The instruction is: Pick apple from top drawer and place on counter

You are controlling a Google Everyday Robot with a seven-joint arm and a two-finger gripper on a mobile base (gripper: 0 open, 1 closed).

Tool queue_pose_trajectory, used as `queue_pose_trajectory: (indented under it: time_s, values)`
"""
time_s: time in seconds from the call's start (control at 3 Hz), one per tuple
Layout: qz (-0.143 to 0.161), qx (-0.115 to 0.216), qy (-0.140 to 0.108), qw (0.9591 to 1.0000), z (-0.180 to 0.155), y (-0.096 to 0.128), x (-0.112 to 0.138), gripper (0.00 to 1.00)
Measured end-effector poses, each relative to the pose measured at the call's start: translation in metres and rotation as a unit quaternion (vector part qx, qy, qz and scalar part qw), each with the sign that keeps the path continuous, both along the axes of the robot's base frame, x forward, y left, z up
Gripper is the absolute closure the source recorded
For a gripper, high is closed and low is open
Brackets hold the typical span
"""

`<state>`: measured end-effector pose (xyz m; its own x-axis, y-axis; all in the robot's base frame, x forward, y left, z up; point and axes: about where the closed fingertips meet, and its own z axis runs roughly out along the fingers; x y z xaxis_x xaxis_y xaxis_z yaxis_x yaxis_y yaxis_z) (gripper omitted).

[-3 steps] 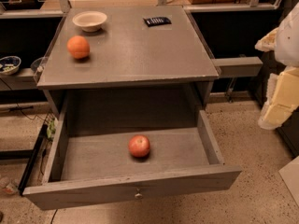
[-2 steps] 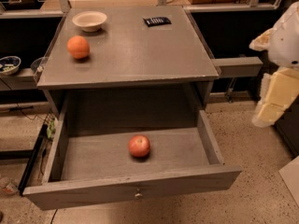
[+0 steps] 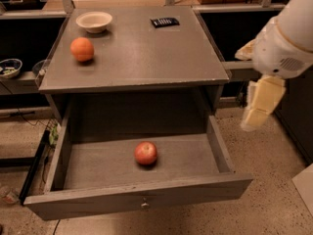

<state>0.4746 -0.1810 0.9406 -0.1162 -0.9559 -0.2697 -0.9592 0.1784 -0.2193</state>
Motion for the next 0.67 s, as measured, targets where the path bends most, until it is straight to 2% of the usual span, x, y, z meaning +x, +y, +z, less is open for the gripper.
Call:
queue_pose_trajectory:
  time_s: [0.33,0.67]
  values:
    - [0.017,0.043,0.021,0.9987,-0.0155,-0.0043,0.0153,0.00]
    - [0.017,0.043,0.021,0.9987,-0.0156,-0.0042,0.0153,0.00]
